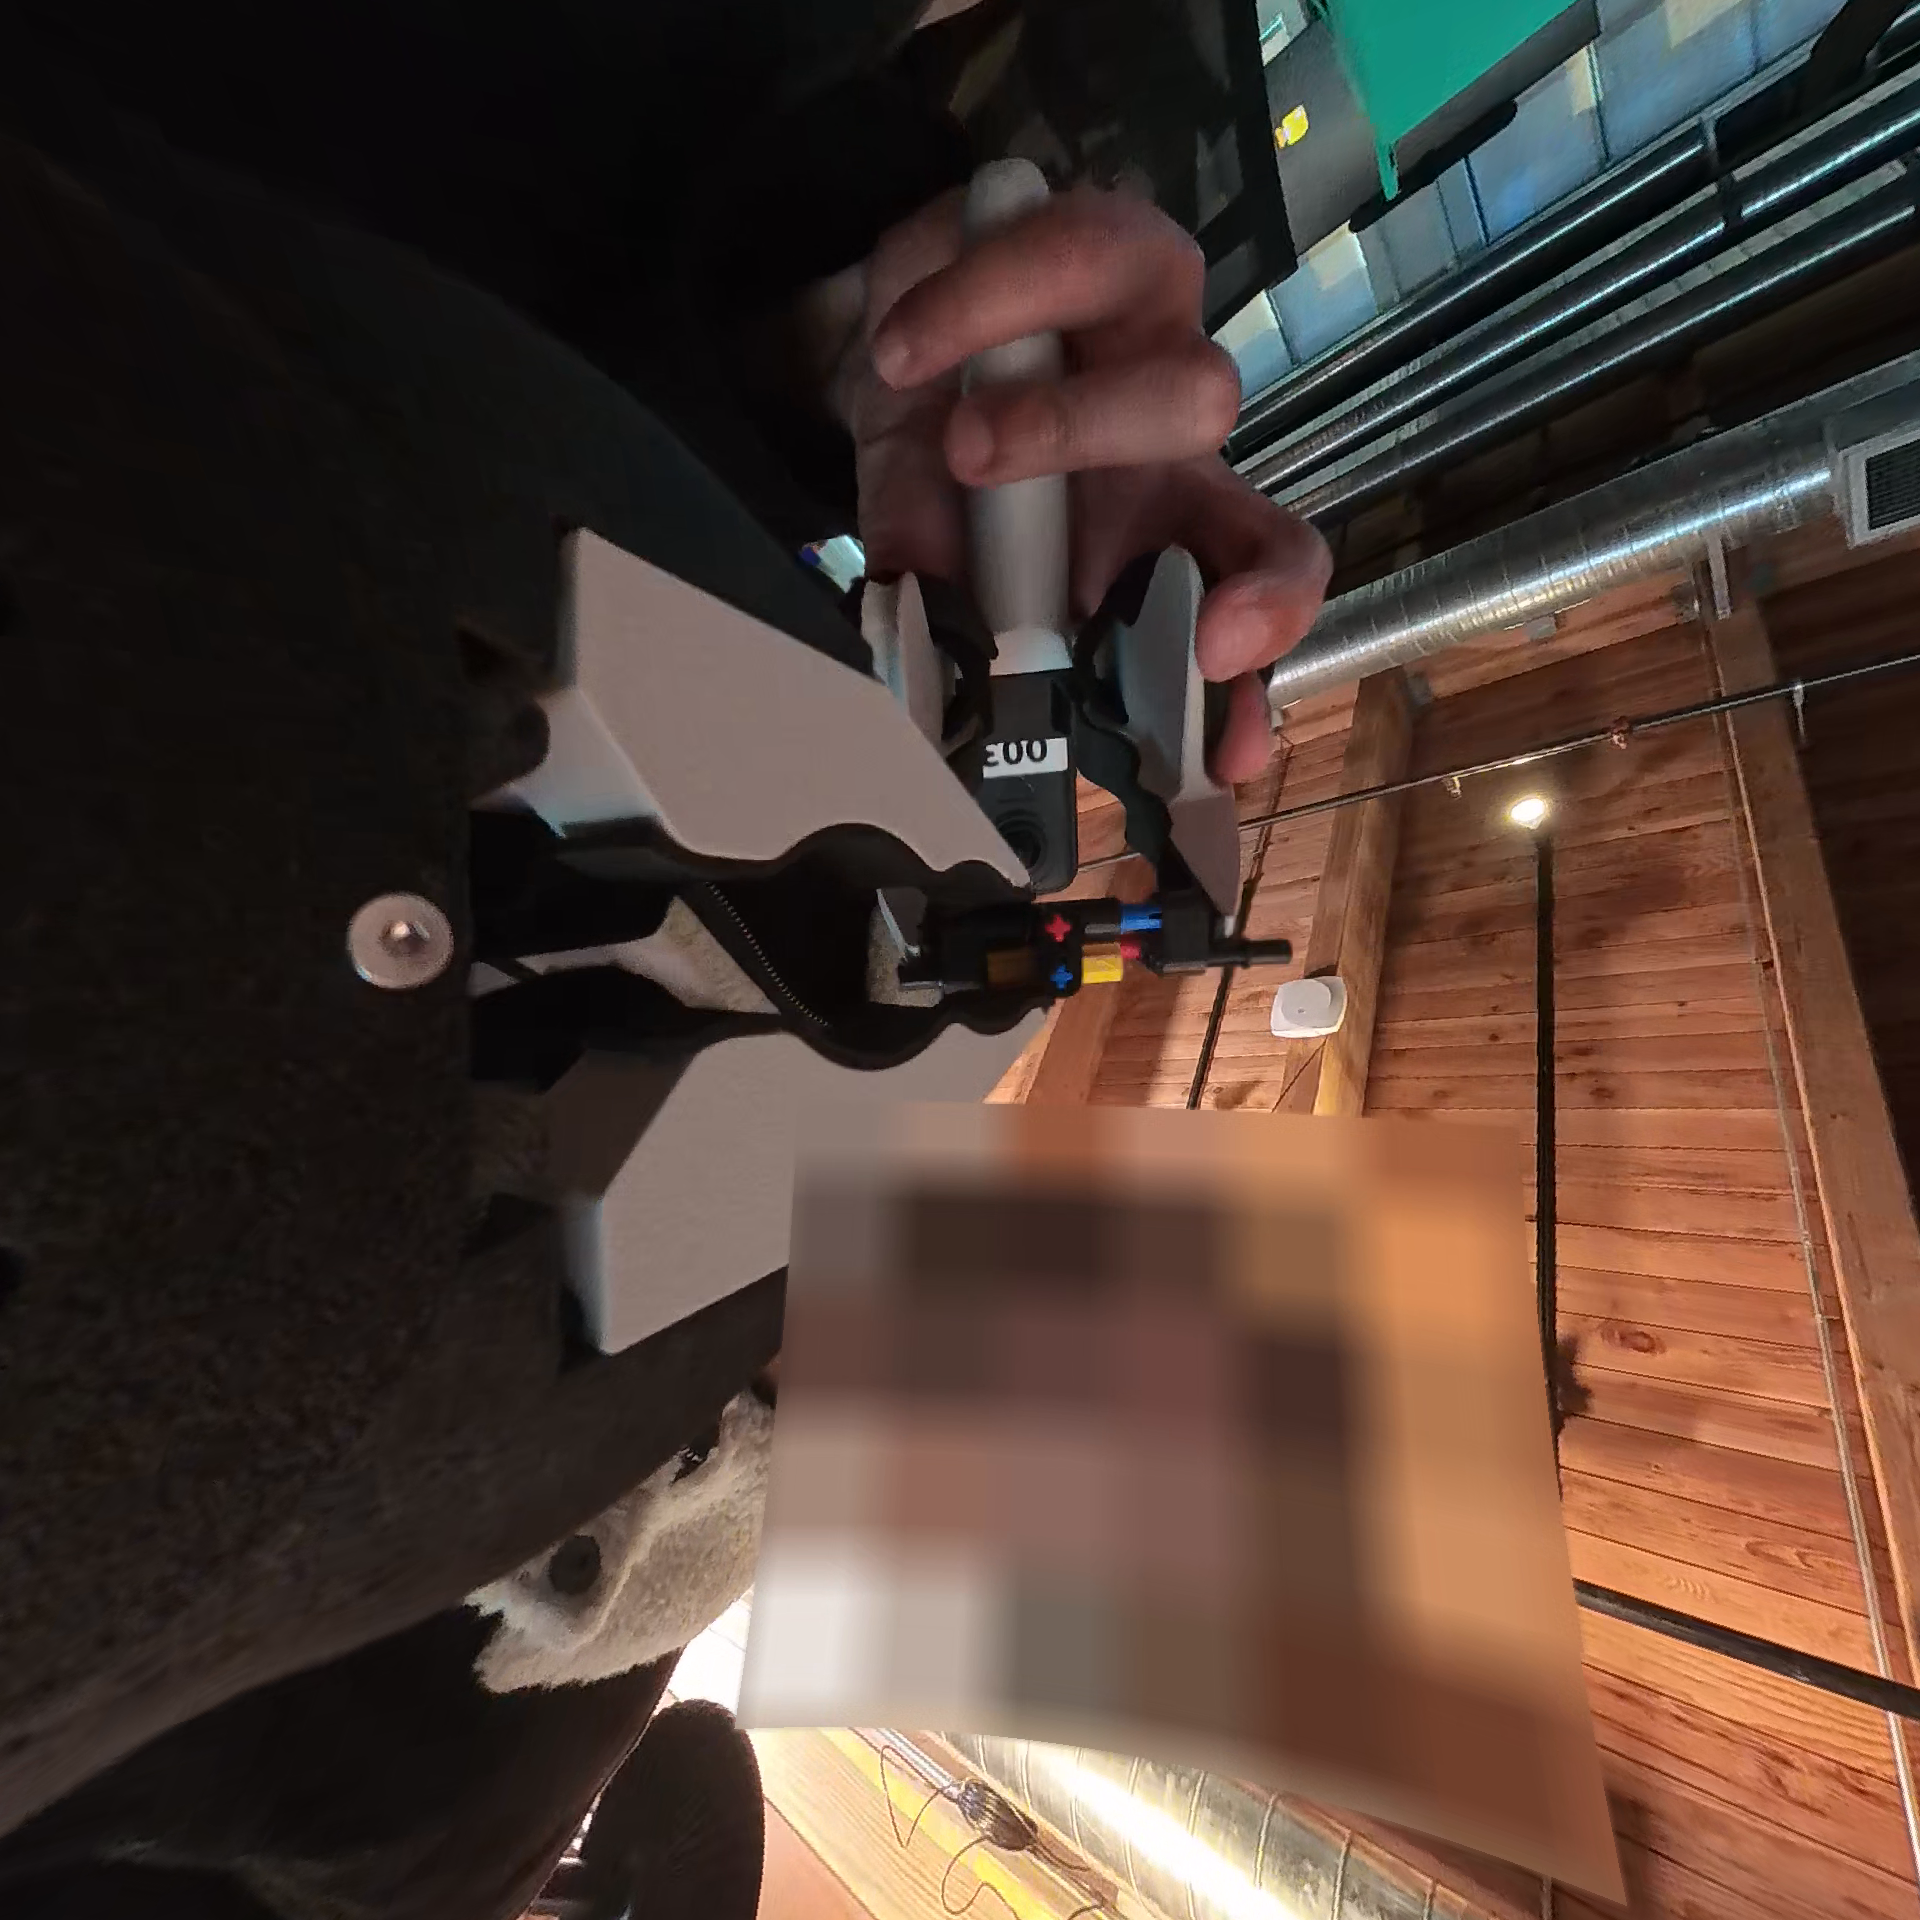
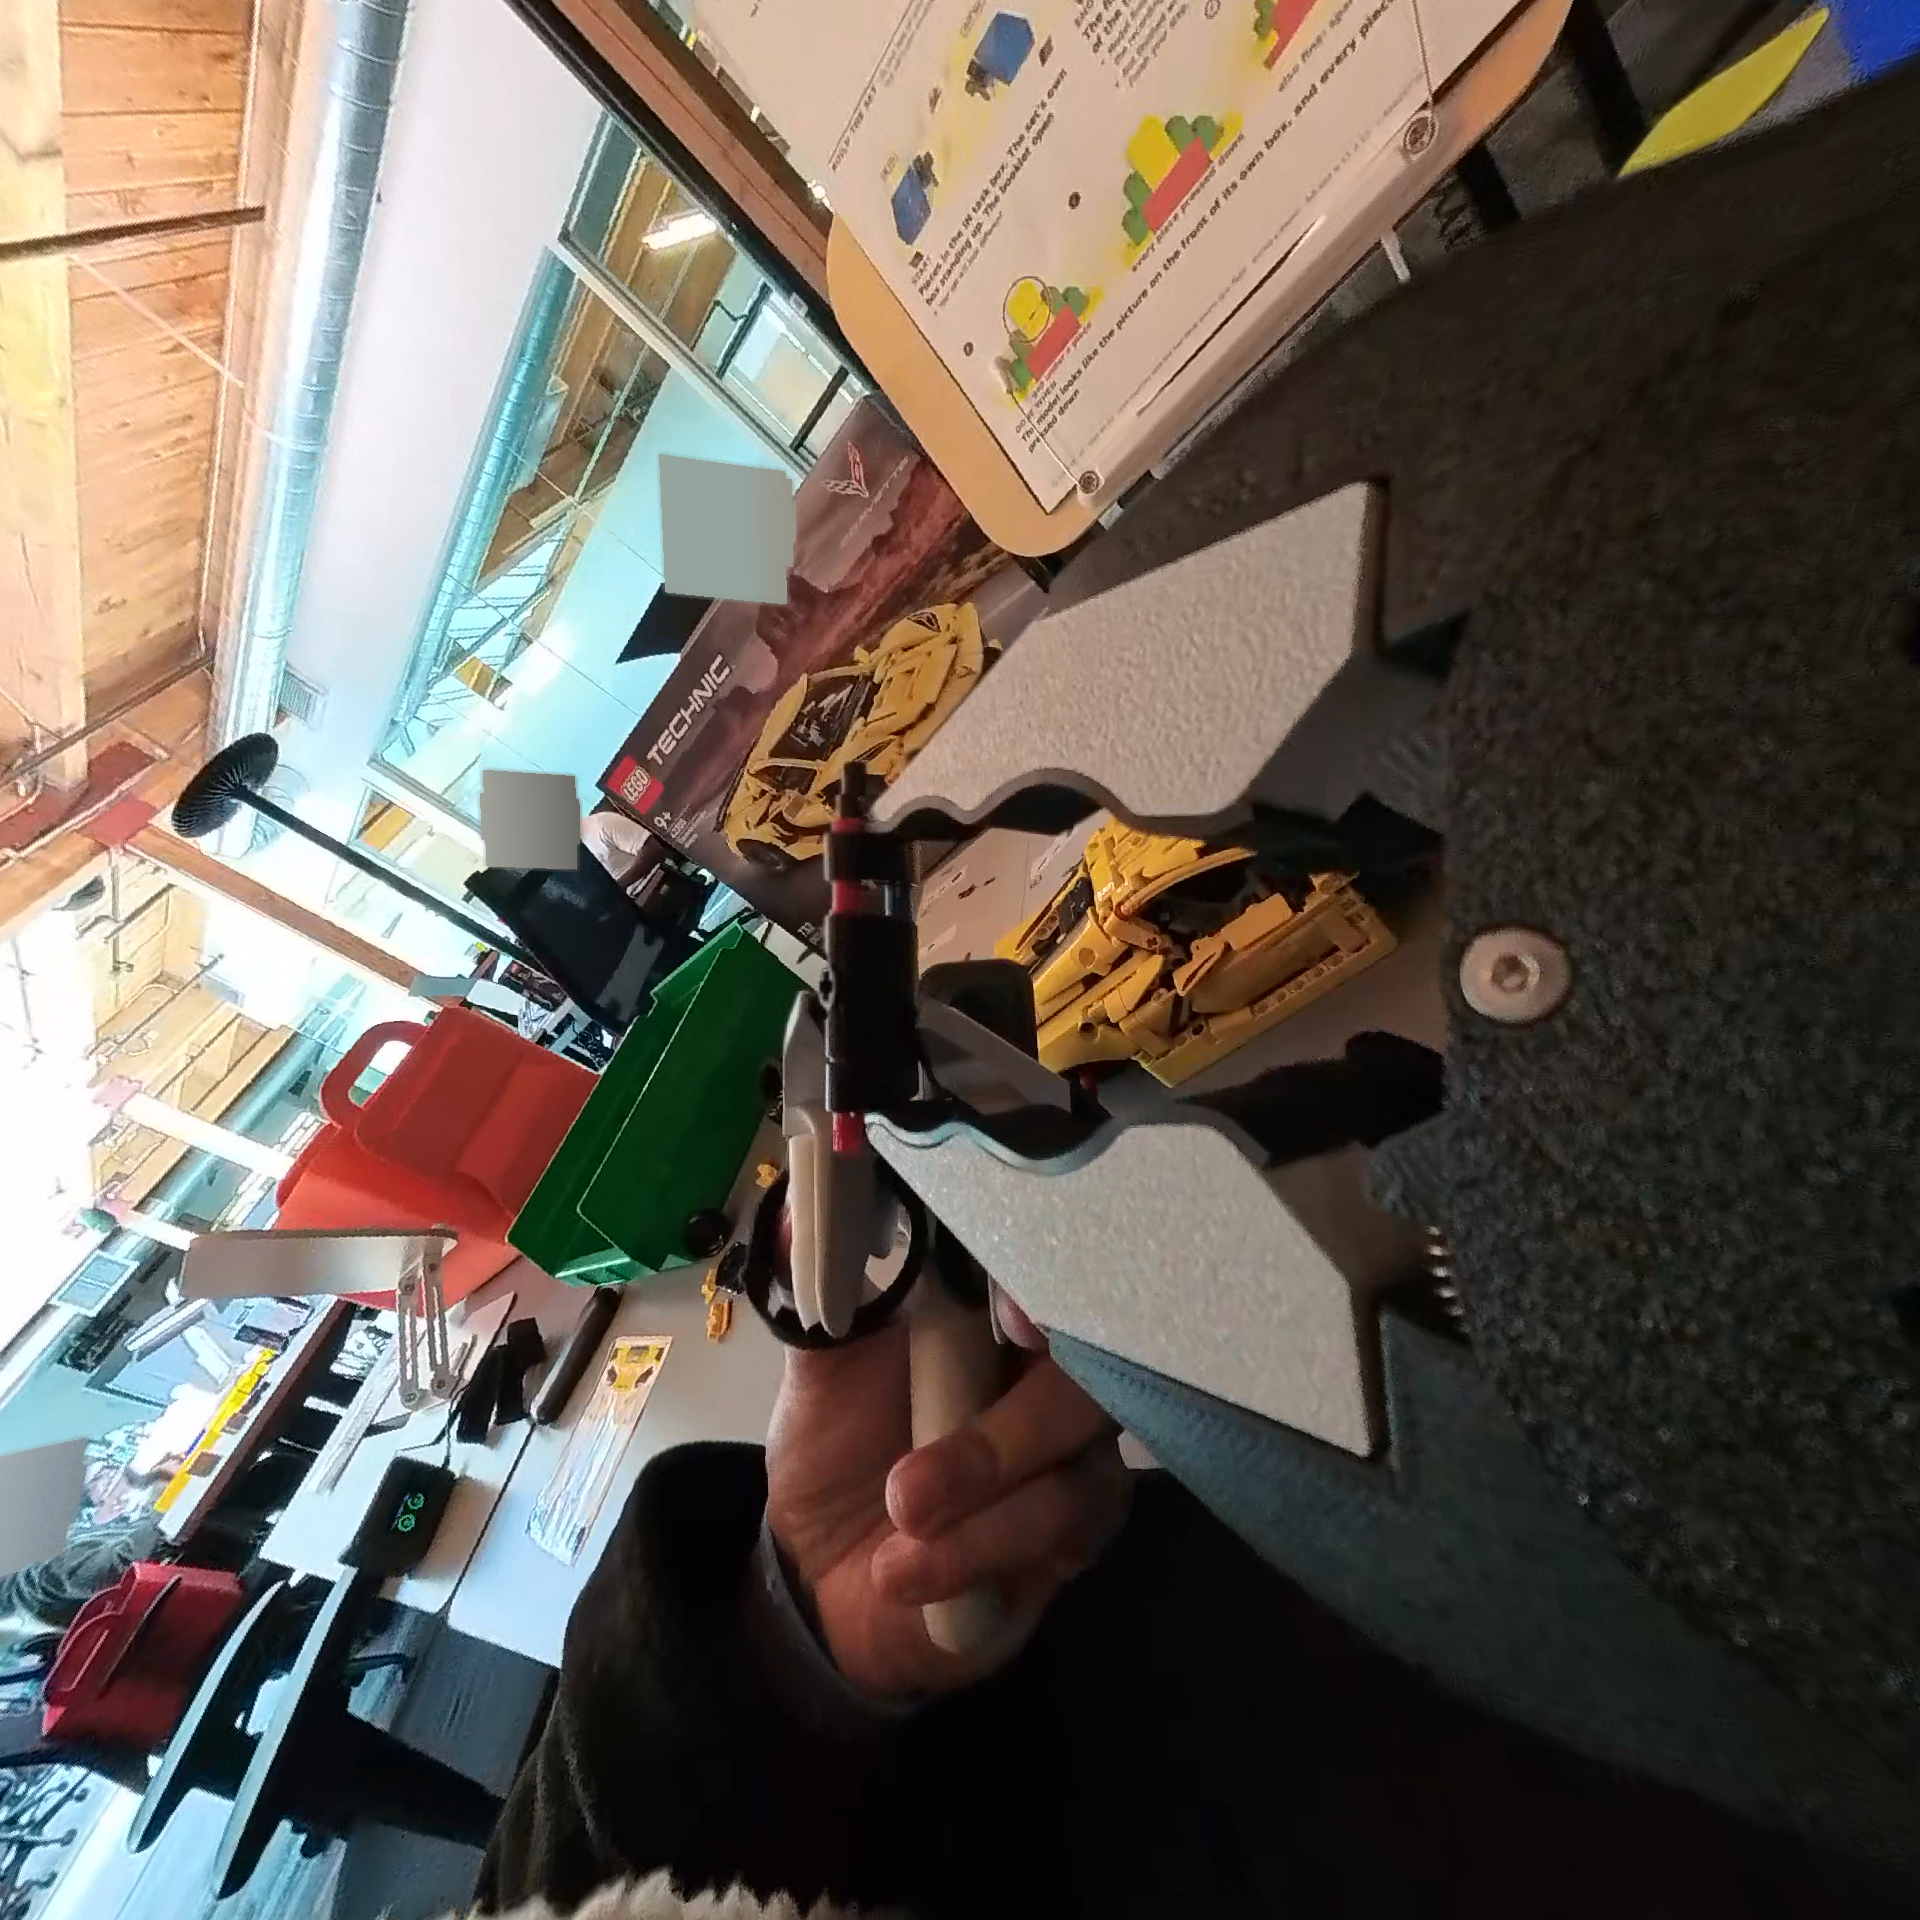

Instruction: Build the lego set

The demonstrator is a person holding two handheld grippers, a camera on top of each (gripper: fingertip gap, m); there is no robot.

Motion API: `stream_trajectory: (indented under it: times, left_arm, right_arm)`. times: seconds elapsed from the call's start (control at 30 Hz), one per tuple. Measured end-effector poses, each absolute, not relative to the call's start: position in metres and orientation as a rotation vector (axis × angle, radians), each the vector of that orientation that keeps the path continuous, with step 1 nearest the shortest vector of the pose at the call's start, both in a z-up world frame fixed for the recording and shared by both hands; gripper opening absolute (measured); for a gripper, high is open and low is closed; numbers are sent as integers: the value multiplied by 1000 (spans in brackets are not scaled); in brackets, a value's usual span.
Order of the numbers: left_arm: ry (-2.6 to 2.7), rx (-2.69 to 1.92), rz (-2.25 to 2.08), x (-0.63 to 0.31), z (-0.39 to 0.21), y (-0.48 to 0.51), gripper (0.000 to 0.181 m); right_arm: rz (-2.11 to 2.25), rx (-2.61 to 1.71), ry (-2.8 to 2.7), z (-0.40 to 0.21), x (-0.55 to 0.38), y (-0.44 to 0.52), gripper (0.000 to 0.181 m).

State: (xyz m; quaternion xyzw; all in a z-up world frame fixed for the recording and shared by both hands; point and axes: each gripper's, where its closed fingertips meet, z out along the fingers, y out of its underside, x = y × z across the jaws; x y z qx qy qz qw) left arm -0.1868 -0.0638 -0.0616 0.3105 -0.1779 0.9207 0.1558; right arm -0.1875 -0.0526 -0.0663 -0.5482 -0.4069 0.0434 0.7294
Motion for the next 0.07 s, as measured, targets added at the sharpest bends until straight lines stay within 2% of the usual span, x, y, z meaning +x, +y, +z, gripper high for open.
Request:
stream_trajectory:
  times: [0.03,0.07]
  left_arm:
    - [-506,896,2638,-186,-63,-63,14]
    - [-494,901,2636,-186,-64,-62,14]
  right_arm:
    - [89,-1221,-898,-67,-187,-52,48]
    - [87,-1241,-895,-69,-186,-51,48]
